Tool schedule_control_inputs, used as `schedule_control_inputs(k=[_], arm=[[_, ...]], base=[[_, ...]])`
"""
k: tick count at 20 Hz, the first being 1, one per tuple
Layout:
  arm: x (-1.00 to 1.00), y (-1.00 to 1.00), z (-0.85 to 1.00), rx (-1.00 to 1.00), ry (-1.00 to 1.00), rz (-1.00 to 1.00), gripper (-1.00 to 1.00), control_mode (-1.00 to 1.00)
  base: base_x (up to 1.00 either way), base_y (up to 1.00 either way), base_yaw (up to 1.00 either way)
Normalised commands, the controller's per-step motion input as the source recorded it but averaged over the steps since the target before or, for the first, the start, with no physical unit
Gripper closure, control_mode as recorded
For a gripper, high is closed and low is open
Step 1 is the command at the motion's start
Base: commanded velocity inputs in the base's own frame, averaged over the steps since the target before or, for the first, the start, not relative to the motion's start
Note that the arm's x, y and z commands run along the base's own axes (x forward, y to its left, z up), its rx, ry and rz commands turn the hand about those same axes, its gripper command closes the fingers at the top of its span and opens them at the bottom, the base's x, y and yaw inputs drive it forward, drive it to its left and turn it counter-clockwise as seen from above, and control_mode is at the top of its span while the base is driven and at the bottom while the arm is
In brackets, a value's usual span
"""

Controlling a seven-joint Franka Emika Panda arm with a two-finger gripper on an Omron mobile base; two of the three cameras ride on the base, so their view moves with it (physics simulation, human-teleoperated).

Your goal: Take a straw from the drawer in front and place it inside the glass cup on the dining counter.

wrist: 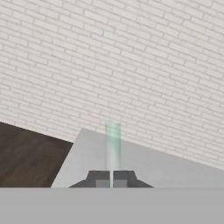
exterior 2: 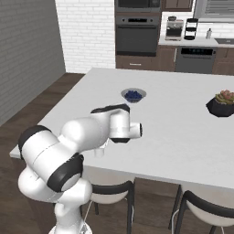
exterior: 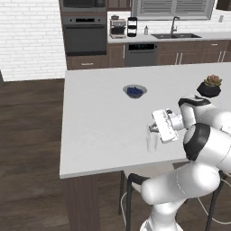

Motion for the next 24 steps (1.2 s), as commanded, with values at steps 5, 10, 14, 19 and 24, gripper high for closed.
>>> schedule_control_inputs(k=[5,10,14,19,24], arm=[[-0.07,-0.11,-0.12,0.00,0.00,0.00,1.00,-1.00],[-0.01,-0.11,-0.09,0.00,0.00,0.00,1.00,-1.00],[0.00,-0.09,-0.08,0.00,0.00,0.00,1.00,-1.00],[0.00,-0.09,-0.08,0.00,0.00,0.00,1.00,-1.00],[0.00,-0.06,-0.04,0.00,0.00,0.00,-1.00,-1.00]], base=[[0.00,0.00,0.00],[0.00,0.00,0.00],[0.00,0.00,0.00],[0.00,0.00,0.00],[0.00,0.00,0.00]])
